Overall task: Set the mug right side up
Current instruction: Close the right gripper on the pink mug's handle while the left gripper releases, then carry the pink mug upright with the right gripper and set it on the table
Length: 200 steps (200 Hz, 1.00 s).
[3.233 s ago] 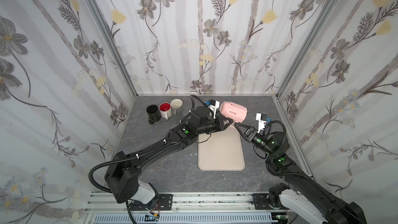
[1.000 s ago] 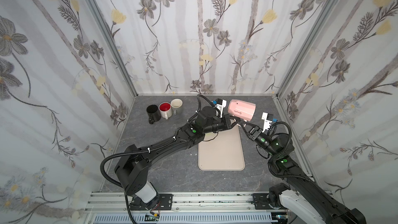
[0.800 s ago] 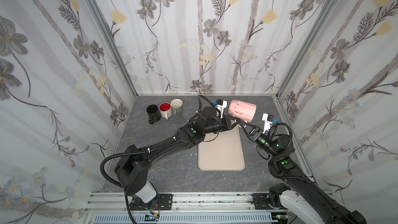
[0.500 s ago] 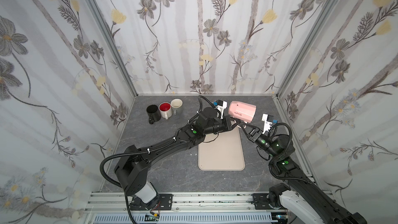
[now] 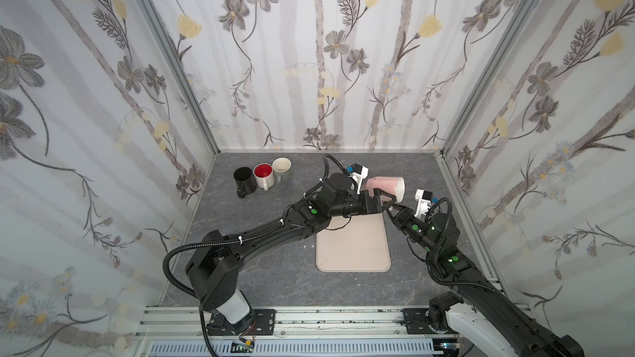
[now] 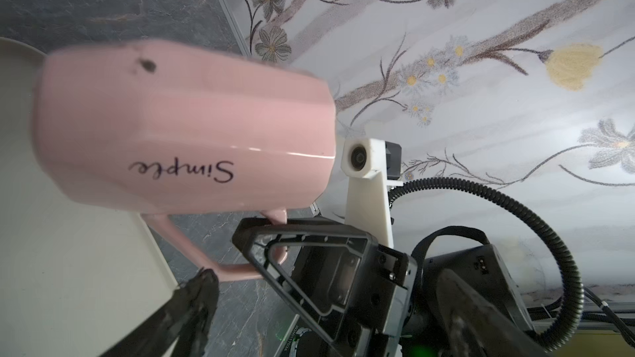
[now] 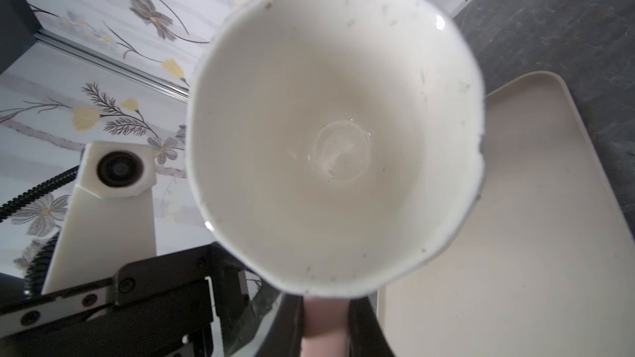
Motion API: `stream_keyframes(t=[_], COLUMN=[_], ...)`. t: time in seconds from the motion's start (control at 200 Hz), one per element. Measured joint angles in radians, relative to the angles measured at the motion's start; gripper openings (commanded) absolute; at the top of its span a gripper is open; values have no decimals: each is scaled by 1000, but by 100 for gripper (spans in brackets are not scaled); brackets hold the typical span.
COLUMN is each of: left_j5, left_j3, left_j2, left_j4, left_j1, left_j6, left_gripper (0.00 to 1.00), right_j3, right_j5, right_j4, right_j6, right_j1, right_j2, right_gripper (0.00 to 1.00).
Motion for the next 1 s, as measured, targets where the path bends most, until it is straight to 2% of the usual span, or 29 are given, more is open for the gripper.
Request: stream_keyframes(t=[0.285,0.6,0.739,0.999], left_j5=[19,22,24,48], left_j3=[-47,-106,-127,-175], left_j2=[-8,-19,-9,-13], left_j4=[14,18,18,9], left_j1=[34,86,111,162], left_j6=[-22,-25,-23,12], left_gripper=[100,100,100,100], right_j3=[-7,72,191,442], right_j5=[44,89,174,343], right_j4=[-81,-203,-375,-622], right_j6=[-3,-107,-209,-414], right_j1=[-36,-110,-144,-209], right_j2=[108,135,177,362], right_gripper=[0,0,0,0])
